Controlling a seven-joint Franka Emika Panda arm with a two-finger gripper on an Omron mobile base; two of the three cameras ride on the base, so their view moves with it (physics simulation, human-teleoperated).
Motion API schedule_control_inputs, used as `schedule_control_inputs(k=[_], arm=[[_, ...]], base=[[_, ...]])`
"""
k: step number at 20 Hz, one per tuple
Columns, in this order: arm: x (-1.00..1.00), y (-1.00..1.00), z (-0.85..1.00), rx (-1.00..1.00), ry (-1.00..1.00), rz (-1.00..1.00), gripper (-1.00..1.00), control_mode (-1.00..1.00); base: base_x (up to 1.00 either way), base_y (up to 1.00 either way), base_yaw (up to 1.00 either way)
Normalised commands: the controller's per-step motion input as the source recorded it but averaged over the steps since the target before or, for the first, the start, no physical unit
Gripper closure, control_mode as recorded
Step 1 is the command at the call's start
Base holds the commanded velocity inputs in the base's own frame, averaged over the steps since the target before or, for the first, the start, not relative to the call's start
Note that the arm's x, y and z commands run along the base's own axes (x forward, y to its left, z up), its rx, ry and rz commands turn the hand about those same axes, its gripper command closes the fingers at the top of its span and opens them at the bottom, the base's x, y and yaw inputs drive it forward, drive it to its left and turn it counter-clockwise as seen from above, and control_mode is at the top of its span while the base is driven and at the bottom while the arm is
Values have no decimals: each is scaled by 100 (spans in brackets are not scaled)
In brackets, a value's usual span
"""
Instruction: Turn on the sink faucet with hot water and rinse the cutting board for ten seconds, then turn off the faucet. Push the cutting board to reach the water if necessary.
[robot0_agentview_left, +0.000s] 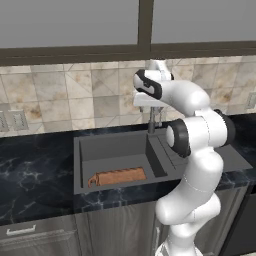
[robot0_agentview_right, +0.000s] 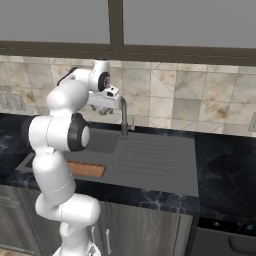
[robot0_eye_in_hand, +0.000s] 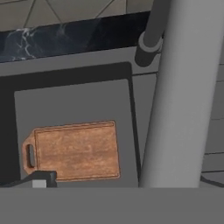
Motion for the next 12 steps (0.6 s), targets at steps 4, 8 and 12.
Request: schedule_control_inputs(k=[4,8,12], arm=[[19,51,-8,0,0,-5,-100,-100],[20,50,-8,0,0,-5,-100,-100],[20,48,-10,0,0,-4,-100,-100]], base=[[0,0,0],[0,0,0],[0,0,0]])
